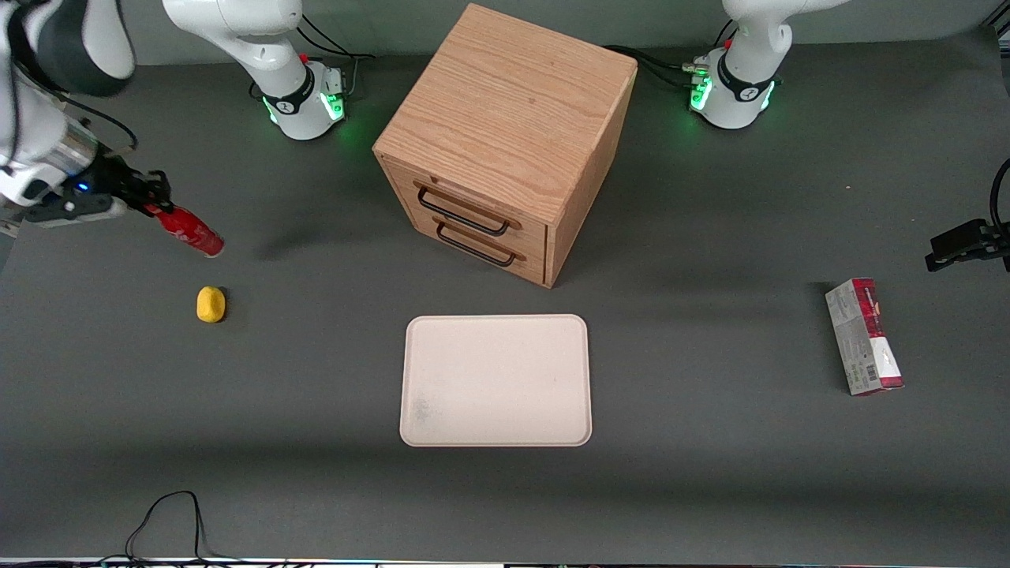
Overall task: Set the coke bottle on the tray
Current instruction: 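Close the right gripper around the bottle's neck, then lift the bottle and swing it upright with the right gripper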
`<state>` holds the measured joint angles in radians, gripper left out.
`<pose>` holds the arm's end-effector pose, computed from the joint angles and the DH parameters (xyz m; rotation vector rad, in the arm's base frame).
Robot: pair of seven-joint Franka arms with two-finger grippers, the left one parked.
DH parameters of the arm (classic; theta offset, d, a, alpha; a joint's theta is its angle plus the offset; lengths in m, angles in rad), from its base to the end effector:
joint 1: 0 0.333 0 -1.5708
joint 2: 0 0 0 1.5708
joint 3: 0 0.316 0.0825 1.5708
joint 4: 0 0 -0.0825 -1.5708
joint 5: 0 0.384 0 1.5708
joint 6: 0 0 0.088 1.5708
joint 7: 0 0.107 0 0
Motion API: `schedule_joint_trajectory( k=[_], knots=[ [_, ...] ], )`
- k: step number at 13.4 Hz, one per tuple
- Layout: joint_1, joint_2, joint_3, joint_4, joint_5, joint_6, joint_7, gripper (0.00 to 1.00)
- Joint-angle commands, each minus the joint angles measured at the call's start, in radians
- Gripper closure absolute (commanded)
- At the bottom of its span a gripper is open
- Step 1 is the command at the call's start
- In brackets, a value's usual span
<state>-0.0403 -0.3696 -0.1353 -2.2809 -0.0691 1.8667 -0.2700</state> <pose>0.4278 -0.0853 0.4945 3.1281 0.1978 -0.0778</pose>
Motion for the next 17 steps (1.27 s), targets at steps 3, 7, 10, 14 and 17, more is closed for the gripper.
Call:
schedule_joint_trajectory(
  k=[3,7,10,14,17],
  knots=[
    [0.049,0.041,-0.004,0.337,0.003,-0.289,0.008,1.00],
    [0.078,0.105,-0.001,0.458,0.005,-0.307,0.005,1.00],
    [0.141,0.294,0.000,0.729,0.008,-0.413,0.008,1.00],
    [0.209,0.562,0.012,1.045,0.097,-0.452,0.037,1.00],
    [0.295,0.792,0.017,1.295,0.097,-0.452,0.113,1.00]
  ],
)
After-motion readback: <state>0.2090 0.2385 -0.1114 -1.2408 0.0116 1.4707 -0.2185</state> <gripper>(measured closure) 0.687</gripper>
